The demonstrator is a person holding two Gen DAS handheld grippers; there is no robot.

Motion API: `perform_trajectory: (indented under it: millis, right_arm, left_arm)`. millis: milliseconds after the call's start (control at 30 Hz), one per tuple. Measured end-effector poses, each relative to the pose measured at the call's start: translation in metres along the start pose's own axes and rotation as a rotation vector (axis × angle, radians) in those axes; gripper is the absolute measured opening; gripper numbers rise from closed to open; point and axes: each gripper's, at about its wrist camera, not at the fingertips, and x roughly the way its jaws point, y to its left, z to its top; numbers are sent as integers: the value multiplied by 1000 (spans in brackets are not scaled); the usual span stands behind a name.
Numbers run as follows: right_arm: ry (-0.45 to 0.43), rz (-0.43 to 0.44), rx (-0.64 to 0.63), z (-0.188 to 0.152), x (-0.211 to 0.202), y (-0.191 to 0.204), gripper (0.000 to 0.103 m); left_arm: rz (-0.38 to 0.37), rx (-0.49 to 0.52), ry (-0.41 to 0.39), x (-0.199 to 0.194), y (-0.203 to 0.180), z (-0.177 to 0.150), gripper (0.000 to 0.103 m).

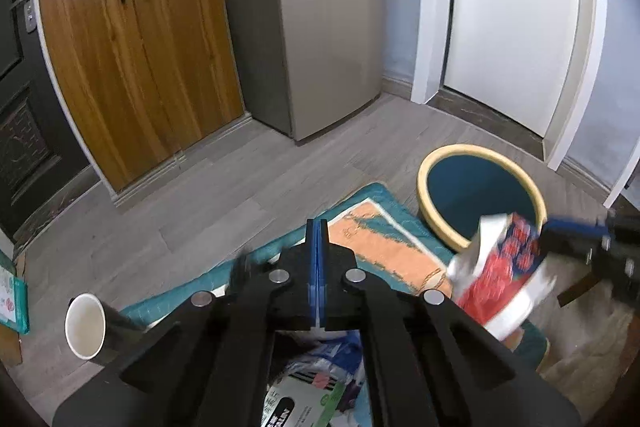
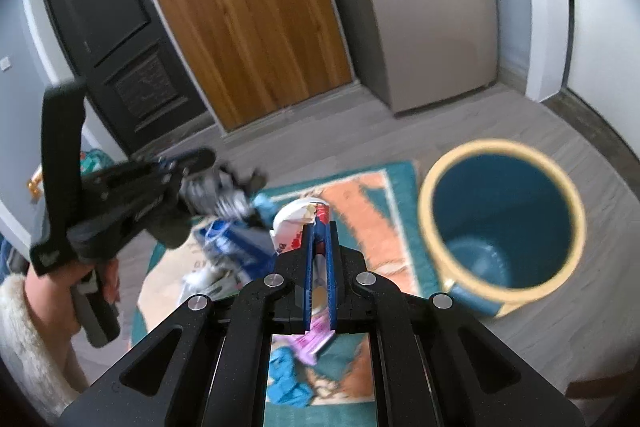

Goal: Collect trash
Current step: 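Carry the red-white wrapper and black bag over the teal bin with both tools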

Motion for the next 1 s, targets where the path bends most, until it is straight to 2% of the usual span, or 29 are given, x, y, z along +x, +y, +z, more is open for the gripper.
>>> perform_trajectory:
  millis: [200,333,367,400,467,567,633,733,767,800,867,1000]
  right_arm:
    - [-41,-56,-7,33,-10,-33,7]
    - [-63,-86,24,44,-9,-63,7]
    - [-63,-83,44,45,-7,-69,7]
    - [-63,-77,68,47,-5,-76,7]
    - [-66,-70,94,49,-3,-84,7]
    - [-66,-64,116,51,2,-94,7]
    - [-60,-61,115,50,4,-97,7]
    - [-54,-57,113,49,6,-96,7]
    - [-54,-56,113,48,5,-94,7]
    - [-55,-56,113,48,5,-94,7]
    - [-58,-53,113,49,4,-94,7]
    - [-63,-44,119,50,2,-94,7]
  left_arm:
    - [-18,21,4,6,-11,9,0]
    - [-39,-17,104,35,-4,-6,1]
    - [-43,-29,131,43,-1,-12,8]
    - [-36,-40,160,51,1,-17,28]
    - [-29,-52,184,61,1,-26,52]
    - [-41,-63,222,76,-5,-34,54]
    - [-14,-27,258,87,-12,-40,59]
    - [13,1,327,104,-12,-51,59]
    - [9,-10,344,107,-11,-55,55]
    - [5,-18,351,109,-9,-56,44]
    - [-7,-22,361,110,-8,-56,28]
    - [-26,24,343,100,-15,-51,16]
